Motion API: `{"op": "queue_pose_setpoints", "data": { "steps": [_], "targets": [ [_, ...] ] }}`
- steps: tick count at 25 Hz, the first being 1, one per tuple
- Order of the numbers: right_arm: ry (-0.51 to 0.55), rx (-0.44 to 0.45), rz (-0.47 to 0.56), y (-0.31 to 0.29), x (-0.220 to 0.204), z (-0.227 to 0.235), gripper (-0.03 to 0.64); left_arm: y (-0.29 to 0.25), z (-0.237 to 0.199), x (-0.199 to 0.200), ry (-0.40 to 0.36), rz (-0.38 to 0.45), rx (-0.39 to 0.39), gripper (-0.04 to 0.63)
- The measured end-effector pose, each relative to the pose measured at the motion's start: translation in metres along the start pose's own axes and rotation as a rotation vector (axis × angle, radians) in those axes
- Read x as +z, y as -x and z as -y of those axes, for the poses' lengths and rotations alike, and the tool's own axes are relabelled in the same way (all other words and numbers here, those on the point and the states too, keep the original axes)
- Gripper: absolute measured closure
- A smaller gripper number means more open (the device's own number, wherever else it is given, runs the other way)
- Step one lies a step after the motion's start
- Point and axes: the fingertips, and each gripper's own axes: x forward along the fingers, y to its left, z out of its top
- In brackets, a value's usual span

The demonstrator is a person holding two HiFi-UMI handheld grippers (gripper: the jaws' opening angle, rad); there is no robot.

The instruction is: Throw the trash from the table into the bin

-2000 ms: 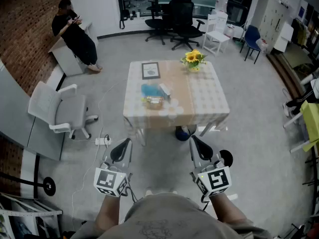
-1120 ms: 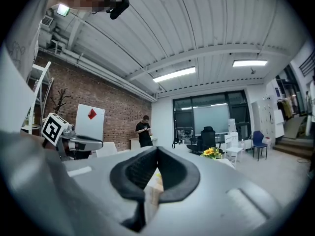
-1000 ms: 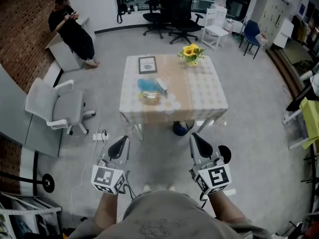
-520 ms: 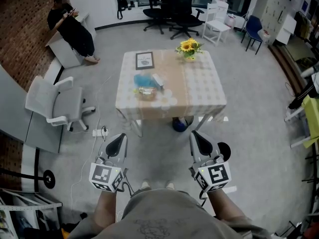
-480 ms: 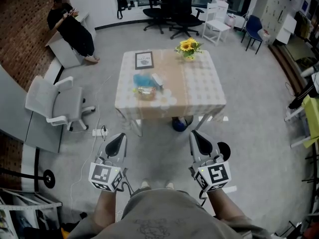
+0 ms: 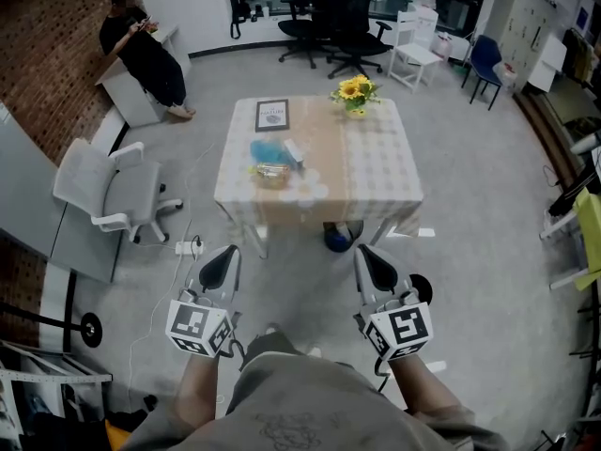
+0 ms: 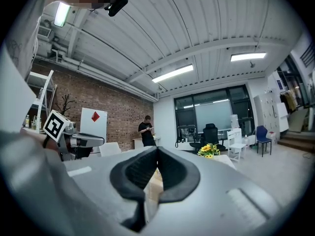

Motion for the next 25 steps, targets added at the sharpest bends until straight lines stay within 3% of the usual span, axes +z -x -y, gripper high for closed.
{"op": "queue_pose_setpoints", "data": {
  "steps": [9,17,25],
  "targets": [
    [0.03,0.044,0.013,-0.02,-0.003,-0.001,0.615,-0.009,-0.007,-0.011,-0.02,-0.01,0.004,0.588],
    [0.02,0.017,-0.002,-0.068,-0.01,0.013,0.615,-0.053,-0.043,-0.011,-0.038,0.012,-0.013,0.588],
    [0.014,0.037,-0.017,-0.126,-0.016,0.018,0.615,-0.096,-0.087,-0.025,-0.015,-0.026,-0.029,0.588]
  ]
}}
